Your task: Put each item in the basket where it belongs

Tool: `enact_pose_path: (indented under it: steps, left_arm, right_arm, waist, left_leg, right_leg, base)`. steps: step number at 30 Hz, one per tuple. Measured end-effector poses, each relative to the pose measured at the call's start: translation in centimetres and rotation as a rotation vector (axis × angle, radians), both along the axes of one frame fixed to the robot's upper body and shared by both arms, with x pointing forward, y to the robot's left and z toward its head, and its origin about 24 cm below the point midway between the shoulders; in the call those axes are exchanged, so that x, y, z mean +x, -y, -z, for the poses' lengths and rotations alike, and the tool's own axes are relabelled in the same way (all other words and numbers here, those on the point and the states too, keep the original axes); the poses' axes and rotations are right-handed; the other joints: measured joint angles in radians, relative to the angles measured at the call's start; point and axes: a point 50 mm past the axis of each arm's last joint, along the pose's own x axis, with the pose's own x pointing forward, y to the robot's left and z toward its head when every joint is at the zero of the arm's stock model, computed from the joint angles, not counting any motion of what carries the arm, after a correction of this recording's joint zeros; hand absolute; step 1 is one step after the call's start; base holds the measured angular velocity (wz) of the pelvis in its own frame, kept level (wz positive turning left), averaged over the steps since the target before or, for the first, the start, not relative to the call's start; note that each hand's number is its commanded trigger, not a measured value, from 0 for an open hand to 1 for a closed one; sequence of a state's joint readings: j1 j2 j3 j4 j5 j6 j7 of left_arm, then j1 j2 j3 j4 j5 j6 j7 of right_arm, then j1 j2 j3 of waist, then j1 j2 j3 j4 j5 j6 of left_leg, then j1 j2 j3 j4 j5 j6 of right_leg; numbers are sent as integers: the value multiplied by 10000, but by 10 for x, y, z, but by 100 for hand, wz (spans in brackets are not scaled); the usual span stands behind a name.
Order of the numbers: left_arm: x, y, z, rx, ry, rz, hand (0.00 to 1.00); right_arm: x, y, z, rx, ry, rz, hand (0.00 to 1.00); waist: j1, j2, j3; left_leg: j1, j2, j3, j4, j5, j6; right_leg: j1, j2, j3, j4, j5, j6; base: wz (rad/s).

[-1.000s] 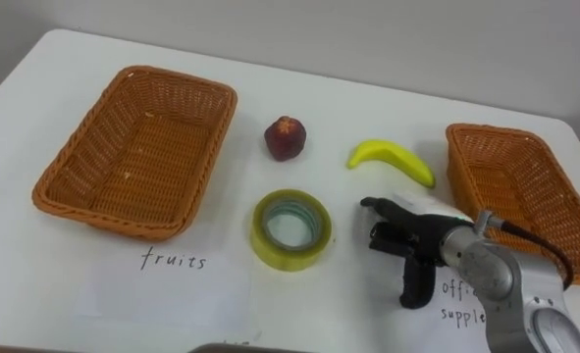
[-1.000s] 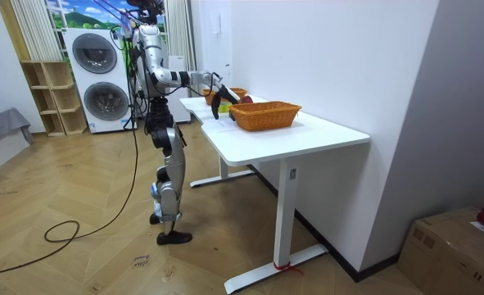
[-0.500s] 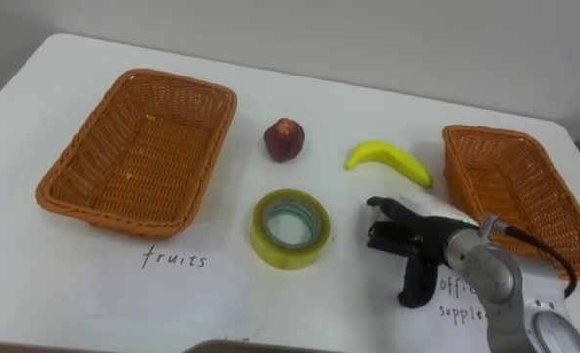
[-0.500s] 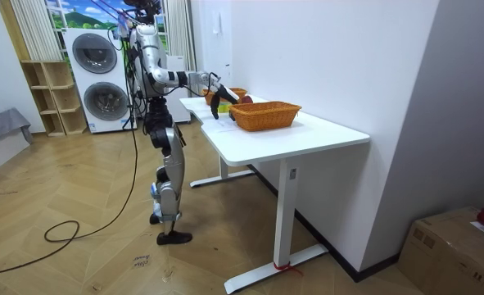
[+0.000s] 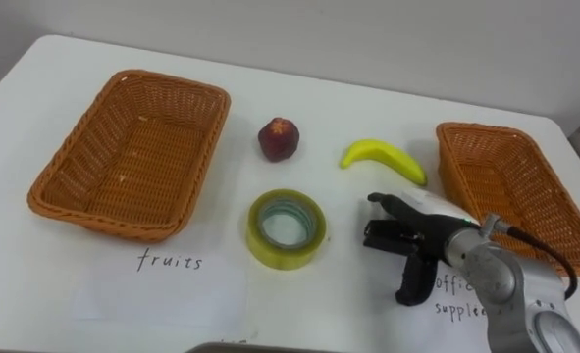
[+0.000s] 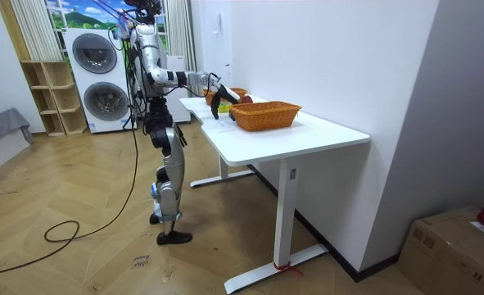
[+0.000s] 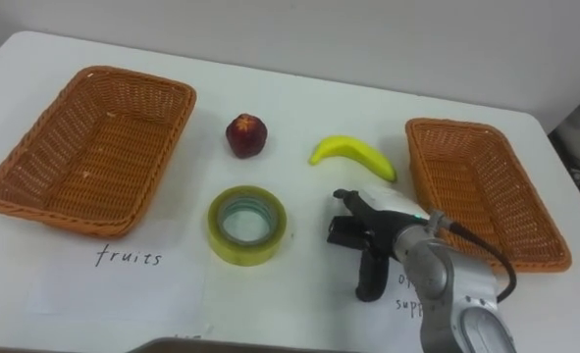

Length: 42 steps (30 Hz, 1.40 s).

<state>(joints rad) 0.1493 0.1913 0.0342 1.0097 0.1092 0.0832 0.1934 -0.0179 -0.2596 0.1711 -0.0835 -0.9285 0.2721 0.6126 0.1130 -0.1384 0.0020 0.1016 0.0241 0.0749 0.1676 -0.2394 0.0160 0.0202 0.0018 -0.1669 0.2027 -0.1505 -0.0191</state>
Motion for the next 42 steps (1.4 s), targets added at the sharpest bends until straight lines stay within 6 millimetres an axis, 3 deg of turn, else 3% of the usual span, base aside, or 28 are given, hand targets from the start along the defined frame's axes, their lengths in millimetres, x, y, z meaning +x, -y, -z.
enact_pose_path:
  steps: [10, 16, 42]
  left_arm:
    - [-7, 0, 1, 16, -275, -65, 0]
    - [-7, 0, 1, 12, -271, -59, 0]
    - [-8, -1, 1, 28, -357, -83, 0]
  right_arm:
    - [8, 5, 3, -197, -64, 259, 100]
    - [10, 7, 3, -318, -24, 327, 100]
    - [7, 10, 3, 237, 59, 505, 100]
  waist:
    - [44, 18, 13]
    - [271, 20, 16]
    - [255, -19, 5]
  left_leg:
    - [178, 3, 12, -49, 0, 0]
    - [164, 5, 27, -141, 0, 0]
    - [150, 4, 27, -151, 2, 3]
  right_leg:
    - [173, 13, 24, -11, 3, 0]
    - [150, 35, 40, -46, 6, -1]
    - [131, 46, 55, -158, 26, 20]
  base:
    - [0]
    - [0]
    - [0]
